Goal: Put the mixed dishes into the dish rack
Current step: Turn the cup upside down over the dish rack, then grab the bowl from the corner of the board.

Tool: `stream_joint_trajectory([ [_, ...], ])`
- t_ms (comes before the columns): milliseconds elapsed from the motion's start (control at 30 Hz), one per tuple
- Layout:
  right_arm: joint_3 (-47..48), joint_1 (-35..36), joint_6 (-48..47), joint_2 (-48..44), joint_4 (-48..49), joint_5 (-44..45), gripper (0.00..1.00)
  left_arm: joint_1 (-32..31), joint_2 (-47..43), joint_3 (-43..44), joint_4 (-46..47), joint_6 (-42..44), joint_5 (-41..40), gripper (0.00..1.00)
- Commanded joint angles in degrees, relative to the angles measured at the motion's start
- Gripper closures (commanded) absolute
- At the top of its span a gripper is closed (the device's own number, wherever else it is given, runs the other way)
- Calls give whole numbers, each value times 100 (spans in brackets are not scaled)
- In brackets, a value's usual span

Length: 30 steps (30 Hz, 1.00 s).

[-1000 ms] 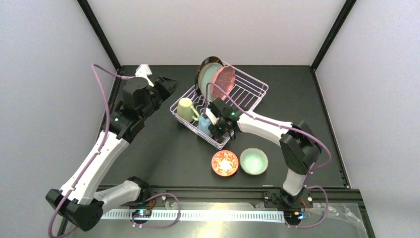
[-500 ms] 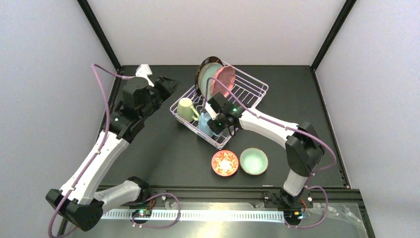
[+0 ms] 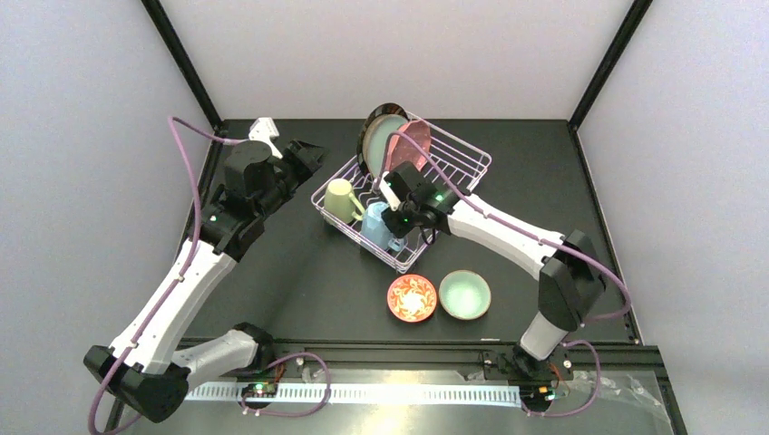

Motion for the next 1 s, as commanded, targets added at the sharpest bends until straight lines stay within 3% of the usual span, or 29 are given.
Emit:
stream_joint_trajectory([
  [0, 115, -16, 200, -343, -119, 321, 23, 39, 66, -23, 34, -17, 136, 1],
  [200, 347, -20, 676, -852, -383, 730, 23, 40, 64, -43, -98, -80, 389, 1],
  [533, 114, -16, 2240, -1577, -1497, 2115, 18, -40, 53, -790, -216, 167, 1954, 6],
  [700, -530, -25, 3017, -2030, -1671, 1960, 18, -227, -212, -1202, -472, 417, 2127, 8],
  [967, -1449, -22, 3398, -2573, -1650, 1429, 18, -646, -585, -1725, -826, 742, 2347, 9],
])
